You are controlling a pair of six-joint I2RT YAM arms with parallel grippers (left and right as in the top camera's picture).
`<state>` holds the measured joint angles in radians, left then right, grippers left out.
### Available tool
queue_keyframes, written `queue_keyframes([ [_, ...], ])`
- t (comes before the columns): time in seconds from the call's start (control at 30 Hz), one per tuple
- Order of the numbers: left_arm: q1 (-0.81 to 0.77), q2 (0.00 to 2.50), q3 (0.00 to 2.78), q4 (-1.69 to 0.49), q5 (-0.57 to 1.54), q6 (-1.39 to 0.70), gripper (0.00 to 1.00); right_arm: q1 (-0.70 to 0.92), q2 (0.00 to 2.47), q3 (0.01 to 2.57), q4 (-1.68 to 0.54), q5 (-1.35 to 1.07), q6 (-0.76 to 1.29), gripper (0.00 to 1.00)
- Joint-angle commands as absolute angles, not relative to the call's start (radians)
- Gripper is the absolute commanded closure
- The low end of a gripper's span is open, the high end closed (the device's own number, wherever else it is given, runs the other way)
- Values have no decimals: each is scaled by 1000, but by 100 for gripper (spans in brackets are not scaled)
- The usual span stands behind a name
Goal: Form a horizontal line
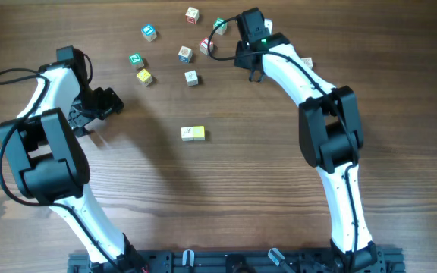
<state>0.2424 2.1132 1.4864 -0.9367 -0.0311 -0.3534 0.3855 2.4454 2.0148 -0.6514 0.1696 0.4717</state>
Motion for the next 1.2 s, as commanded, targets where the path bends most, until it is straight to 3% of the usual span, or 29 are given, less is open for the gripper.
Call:
queue_keyframes([
  [0.0, 243, 2130, 1498, -934, -32, -352, 0, 386, 2299, 2022, -731, 137, 443, 87],
  [0.23, 243, 2130, 1498, -934, -32, -352, 0, 396, 2263, 2021, -1081, -176, 419, 83],
  [0.5, 243, 2130, 1498, -934, -32, -353, 0, 540, 2263, 2020, -1324, -236, 426, 80],
  [0.8, 243, 2130, 1498, -934, -32, -352, 0, 623, 2267, 2020, -1319, -73, 480, 79],
  [1.17, 244, 2130, 1498, -934, -32, -353, 0, 631, 2268, 1832, -1061, -33, 524, 78],
])
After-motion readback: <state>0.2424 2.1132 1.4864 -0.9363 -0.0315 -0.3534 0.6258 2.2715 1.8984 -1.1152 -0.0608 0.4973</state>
